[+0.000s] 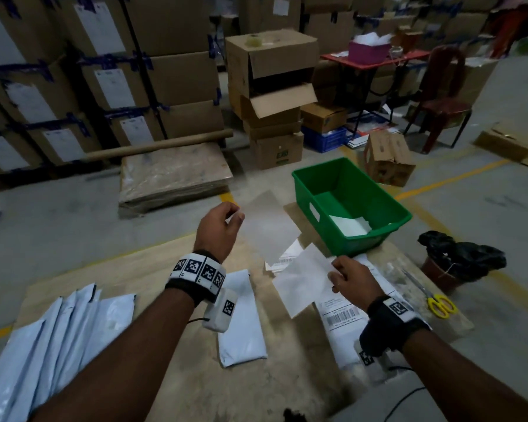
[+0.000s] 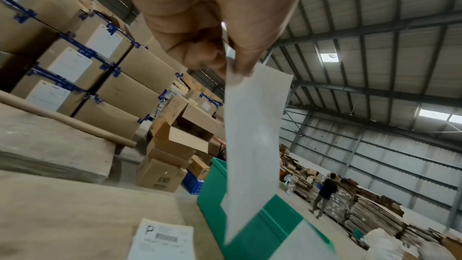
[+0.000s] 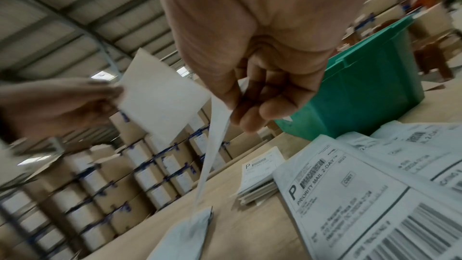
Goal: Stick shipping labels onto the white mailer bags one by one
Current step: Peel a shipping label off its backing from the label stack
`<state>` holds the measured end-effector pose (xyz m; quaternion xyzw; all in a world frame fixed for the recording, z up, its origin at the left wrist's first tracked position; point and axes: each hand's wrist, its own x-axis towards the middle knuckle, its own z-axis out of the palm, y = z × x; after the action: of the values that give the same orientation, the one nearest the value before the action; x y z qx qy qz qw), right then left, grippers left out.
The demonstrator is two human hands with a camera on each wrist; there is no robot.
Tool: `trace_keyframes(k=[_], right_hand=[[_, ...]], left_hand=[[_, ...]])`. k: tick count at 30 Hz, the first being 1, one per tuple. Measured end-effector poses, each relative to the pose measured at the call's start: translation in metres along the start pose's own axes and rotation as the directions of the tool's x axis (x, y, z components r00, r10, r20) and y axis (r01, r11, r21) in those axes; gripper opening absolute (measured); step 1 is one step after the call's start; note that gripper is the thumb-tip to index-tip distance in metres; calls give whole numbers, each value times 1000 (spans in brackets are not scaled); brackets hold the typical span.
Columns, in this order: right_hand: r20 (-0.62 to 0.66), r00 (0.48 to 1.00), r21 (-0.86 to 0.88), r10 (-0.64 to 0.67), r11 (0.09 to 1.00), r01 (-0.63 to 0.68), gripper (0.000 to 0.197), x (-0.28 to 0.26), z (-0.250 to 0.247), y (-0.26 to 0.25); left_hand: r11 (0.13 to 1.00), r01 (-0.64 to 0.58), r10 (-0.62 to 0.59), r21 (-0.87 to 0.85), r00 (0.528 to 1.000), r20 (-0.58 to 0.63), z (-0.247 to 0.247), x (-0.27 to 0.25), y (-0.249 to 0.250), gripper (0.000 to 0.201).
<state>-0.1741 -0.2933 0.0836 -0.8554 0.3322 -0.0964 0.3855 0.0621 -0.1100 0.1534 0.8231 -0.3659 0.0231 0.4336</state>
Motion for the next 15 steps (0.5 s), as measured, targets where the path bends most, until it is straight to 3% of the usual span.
trace_keyframes(k=[6,10,15], right_hand=[[236,964,-4,-123,992,128,3,11,-9,24],[246,957,51,-153,988,144,5,26,-21,41],[245,956,106,-160,985,138,4,39,-34,59]], left_hand=[[998,-57,56,31,998,16,61,52,47,12],[996,-81,78,23,991,110,116,81,71,12],[996,21,-36,89,983,179,176,104,82,16]])
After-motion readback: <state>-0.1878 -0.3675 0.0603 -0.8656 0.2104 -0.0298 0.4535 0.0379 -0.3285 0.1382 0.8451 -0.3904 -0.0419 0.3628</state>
